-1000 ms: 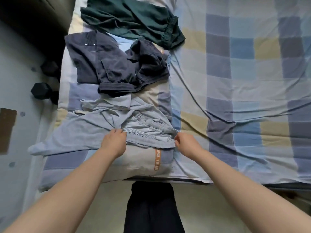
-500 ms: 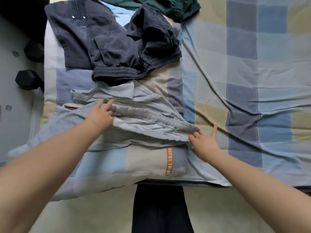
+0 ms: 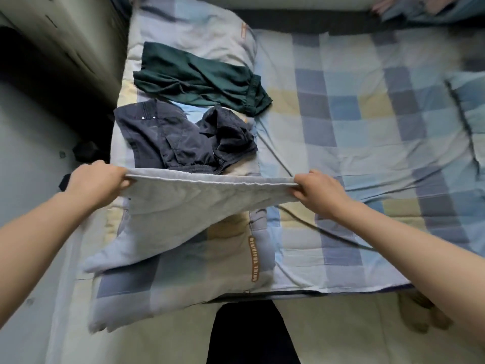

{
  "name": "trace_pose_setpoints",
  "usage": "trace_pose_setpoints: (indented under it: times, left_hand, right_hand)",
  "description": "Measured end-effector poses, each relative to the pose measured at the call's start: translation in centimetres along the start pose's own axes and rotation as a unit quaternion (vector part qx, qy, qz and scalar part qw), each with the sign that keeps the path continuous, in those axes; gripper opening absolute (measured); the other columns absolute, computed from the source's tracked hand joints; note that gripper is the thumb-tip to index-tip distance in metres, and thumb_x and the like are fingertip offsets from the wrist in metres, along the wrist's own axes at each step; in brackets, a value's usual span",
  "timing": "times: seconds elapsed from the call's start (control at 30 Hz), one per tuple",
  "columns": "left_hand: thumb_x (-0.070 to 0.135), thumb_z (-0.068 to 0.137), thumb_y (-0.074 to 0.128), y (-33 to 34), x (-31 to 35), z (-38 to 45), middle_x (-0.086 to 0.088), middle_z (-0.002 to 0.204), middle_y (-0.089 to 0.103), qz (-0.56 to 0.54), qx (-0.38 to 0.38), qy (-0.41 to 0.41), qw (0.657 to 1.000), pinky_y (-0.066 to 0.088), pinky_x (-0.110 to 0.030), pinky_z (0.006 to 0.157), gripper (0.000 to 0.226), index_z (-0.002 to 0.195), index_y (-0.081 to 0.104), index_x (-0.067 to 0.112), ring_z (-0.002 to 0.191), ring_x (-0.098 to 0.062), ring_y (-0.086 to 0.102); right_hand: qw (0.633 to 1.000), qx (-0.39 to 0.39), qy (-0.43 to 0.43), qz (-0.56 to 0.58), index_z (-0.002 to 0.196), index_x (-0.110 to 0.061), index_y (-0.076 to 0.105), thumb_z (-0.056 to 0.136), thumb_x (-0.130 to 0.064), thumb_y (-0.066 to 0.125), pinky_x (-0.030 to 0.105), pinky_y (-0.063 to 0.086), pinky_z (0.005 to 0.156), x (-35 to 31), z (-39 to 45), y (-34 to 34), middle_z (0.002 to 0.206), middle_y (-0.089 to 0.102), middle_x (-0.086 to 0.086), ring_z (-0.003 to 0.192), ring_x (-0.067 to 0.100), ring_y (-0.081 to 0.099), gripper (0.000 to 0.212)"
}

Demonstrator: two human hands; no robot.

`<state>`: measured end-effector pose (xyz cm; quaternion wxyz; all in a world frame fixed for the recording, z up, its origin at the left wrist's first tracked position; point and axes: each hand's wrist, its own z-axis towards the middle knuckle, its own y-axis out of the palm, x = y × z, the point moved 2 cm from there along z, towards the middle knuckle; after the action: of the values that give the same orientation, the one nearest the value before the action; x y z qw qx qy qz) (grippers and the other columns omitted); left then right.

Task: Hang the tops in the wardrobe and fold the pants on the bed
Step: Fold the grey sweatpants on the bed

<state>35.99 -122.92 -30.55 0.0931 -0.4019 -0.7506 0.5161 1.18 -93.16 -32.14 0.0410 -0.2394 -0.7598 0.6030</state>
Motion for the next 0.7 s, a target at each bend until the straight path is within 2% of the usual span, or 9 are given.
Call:
trace_pose_setpoints:
  times: [0.07,0.17,0.23,0.3,0.37,0.47,0.53,0.63,0.7]
  left_hand:
    - [0.049,0.098,0.038,-3.2,-0.5,-2.0,-0.011,0.1,0.066,-0.015,0.021,0.006,1.0,0.046,-0.036,0.078,0.036,0.119,0.064,0.035,0.096,-0.031,0.058]
    - [0.041,0.096,0.054,-8.6,-1.0,-5.6,-0.019,0.082,0.061,-0.067,0.138,0.029,0.988,0.047,-0.04,0.07,0.028,0.109,0.072,0.024,0.078,-0.039,0.062]
    - [0.025,0.088,0.071,-12.0,-0.9,-7.6,-0.021,0.066,0.057,-0.075,0.218,0.079,0.97,0.048,-0.041,0.056,0.015,0.095,0.074,0.011,0.059,-0.04,0.06]
    - [0.013,0.079,0.079,-15.0,-0.9,-9.3,-0.018,0.055,0.054,-0.063,0.273,0.125,0.952,0.045,-0.036,0.046,0.01,0.084,0.073,0.007,0.049,-0.037,0.058]
    - [0.012,0.081,0.077,-17.2,-0.7,-9.9,-0.018,0.055,0.054,-0.068,0.293,0.142,0.943,0.045,-0.036,0.046,0.008,0.082,0.072,0.006,0.051,-0.037,0.059]
    - [0.014,0.084,0.073,-19.8,-1.0,-10.7,-0.016,0.065,0.062,-0.082,0.3,0.135,0.941,0.044,-0.036,0.053,0.004,0.084,0.074,0.01,0.066,-0.036,0.059]
    - [0.009,0.078,0.076,-21.1,-0.9,-11.1,-0.01,0.068,0.066,-0.081,0.304,0.161,0.935,0.047,-0.037,0.052,0.011,0.069,0.07,0.007,0.071,-0.033,0.058]
    - [-0.001,0.068,0.082,-22.2,0.3,-12.5,-0.005,0.065,0.066,-0.077,0.311,0.23,0.919,0.051,-0.036,0.05,0.024,0.056,0.062,0.007,0.068,-0.032,0.061]
    - [0.003,0.071,0.081,-22.4,1.5,-13.0,-0.002,0.067,0.064,-0.113,0.295,0.234,0.919,0.053,-0.038,0.059,0.021,0.06,0.064,0.008,0.074,-0.031,0.062]
  right_hand:
    - [0.999,0.02,-0.009,0.026,0.072,-0.023,0.046,0.089,-0.039,0.059,0.032,0.03,0.059,-0.7,-1.7,-3.6,0.063,0.04,-0.007,0.083,0.028,0.053,0.026]
    - [0.997,0.073,-0.011,0.024,0.066,-0.021,0.044,0.087,-0.037,0.064,0.032,0.029,0.058,-1.6,-4.4,-9.3,0.058,0.03,-0.012,0.077,0.03,0.052,0.033]
    - [0.995,0.095,-0.011,0.007,0.066,-0.018,0.045,0.087,-0.035,0.065,0.032,0.029,0.058,-1.8,-5.6,-12.4,0.058,0.041,-0.005,0.077,0.031,0.053,0.034]
    - [0.993,0.118,0.002,-0.005,0.07,-0.01,0.052,0.087,-0.035,0.066,0.034,0.032,0.058,-2.1,-6.9,-15.3,0.065,0.052,0.007,0.078,0.033,0.054,0.033]
    - [0.99,0.138,0.021,-0.008,0.077,-0.007,0.055,0.086,-0.037,0.066,0.036,0.038,0.061,-1.9,-7.9,-17.8,0.07,0.051,0.01,0.077,0.035,0.055,0.033]
    - [0.986,0.162,0.041,-0.014,0.082,-0.011,0.056,0.086,-0.043,0.064,0.039,0.044,0.068,-1.7,-10.1,-20.9,0.076,0.055,0.013,0.08,0.035,0.055,0.033]
    - [0.982,0.182,0.039,-0.044,0.085,-0.012,0.057,0.086,-0.045,0.063,0.041,0.045,0.07,-1.7,-11.4,-22.2,0.079,0.06,0.012,0.083,0.035,0.056,0.033]
    - [0.979,0.185,0.051,-0.065,0.079,-0.01,0.057,0.089,-0.04,0.061,0.039,0.042,0.069,-1.8,-13.7,-23.3,0.079,0.065,0.011,0.081,0.033,0.056,0.032]
    - [0.982,0.169,0.079,0.0,0.069,-0.012,0.052,0.089,-0.036,0.061,0.035,0.037,0.06,-2.1,-15.4,-23.4,0.069,0.061,0.009,0.071,0.031,0.056,0.032]
